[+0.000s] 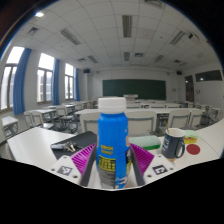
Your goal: Pour water
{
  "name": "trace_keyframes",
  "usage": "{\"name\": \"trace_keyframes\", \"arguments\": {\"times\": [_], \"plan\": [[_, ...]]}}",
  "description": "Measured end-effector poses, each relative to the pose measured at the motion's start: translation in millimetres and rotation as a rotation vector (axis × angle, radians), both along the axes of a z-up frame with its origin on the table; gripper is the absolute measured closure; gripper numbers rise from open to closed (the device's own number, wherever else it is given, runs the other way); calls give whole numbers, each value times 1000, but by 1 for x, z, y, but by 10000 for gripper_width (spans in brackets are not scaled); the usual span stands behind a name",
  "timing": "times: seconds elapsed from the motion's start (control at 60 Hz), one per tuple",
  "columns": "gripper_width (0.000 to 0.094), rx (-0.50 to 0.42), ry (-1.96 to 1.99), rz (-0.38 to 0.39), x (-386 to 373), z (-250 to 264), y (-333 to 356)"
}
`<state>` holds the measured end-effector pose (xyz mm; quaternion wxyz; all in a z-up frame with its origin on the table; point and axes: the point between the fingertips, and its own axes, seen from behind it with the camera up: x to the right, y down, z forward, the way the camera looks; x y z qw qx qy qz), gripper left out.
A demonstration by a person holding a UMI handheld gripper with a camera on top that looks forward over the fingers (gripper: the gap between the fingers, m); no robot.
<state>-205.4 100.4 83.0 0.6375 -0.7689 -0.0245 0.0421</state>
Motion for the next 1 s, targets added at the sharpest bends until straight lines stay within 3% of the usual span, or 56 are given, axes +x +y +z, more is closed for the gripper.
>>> {"name": "trace_keyframes", "arguments": {"times": [0.017, 0.167, 0.233, 0.517, 0.7, 1.0], "plan": [[366, 0, 3, -20, 5, -1, 4], [549, 7, 50, -64, 14, -1, 15], [583, 15, 60, -64, 15, 1, 18], [586, -13, 699, 8, 30, 54, 42], [585, -43, 1246, -29, 72, 70, 61], [585, -106, 1815, -9, 87, 92, 43]]}}
